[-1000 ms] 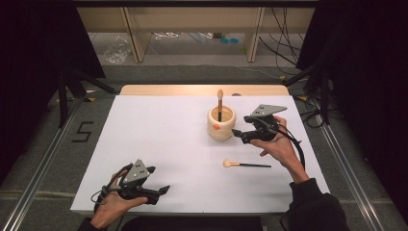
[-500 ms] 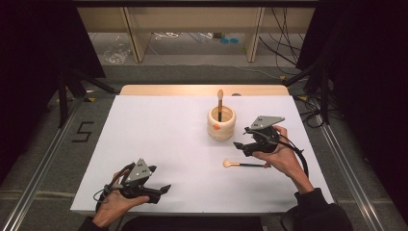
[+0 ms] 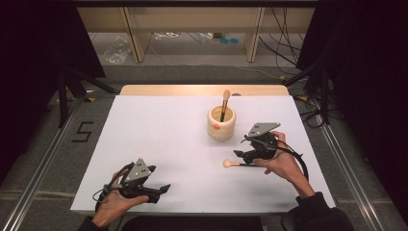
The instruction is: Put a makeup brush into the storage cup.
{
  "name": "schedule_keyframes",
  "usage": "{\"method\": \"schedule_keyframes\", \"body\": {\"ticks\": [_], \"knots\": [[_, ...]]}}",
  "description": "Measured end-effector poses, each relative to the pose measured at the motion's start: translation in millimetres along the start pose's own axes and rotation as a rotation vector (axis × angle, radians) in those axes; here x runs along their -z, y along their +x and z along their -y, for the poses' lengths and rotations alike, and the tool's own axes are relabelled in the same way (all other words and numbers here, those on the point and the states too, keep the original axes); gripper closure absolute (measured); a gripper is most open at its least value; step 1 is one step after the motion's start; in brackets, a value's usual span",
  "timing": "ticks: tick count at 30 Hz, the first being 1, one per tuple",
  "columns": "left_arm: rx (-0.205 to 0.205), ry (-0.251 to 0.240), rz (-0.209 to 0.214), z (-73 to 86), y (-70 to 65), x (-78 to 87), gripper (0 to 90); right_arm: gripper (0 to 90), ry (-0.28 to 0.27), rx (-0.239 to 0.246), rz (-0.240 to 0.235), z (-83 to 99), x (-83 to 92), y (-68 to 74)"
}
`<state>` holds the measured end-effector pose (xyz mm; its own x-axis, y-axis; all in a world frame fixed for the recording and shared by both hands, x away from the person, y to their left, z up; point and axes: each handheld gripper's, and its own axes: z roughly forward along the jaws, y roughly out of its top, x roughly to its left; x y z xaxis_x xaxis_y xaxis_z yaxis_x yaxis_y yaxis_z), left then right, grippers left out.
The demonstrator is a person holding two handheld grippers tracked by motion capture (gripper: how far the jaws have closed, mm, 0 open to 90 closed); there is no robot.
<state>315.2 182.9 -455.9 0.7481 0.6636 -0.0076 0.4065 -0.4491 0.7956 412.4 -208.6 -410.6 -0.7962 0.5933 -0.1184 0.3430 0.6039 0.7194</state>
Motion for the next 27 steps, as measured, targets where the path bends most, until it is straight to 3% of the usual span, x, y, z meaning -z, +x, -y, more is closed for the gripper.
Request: {"method": "schedule_keyframes", "body": {"ticks": [7,9,17,19,22,25,27], "knots": [[0.008,-0.002,0.003,0.9,0.0,-0.5,18.3,29.8,0.044,0.0,-0.021,6.3,-0.7,0.7],[0.006,0.005,-0.004,0.9,-0.5,0.4,18.3,29.2,0.024,0.001,-0.014,8.3,-2.5,0.7],[-0.001,0.018,-0.005,0.2,1.1,0.1,18.2,27.3,0.053,-0.002,-0.022,9.4,-2.8,-0.4],[0.003,0.009,-0.006,0.4,1.1,-0.1,18.2,26.0,0.078,-0.001,-0.032,9.9,-2.7,-1.5],[0.013,0.006,-0.001,0.3,0.4,0.7,18.1,23.9,0.073,-0.008,-0.029,11.6,-5.1,-1.2],[-0.009,0.008,0.0,0.1,1.5,1.4,18.2,21.4,0.099,-0.002,-0.035,11.1,-4.0,-1.0],[0.009,0.006,0.006,0.5,1.1,1.4,18.1,18.5,0.107,0.001,-0.037,11.0,-4.9,-0.5]]}}
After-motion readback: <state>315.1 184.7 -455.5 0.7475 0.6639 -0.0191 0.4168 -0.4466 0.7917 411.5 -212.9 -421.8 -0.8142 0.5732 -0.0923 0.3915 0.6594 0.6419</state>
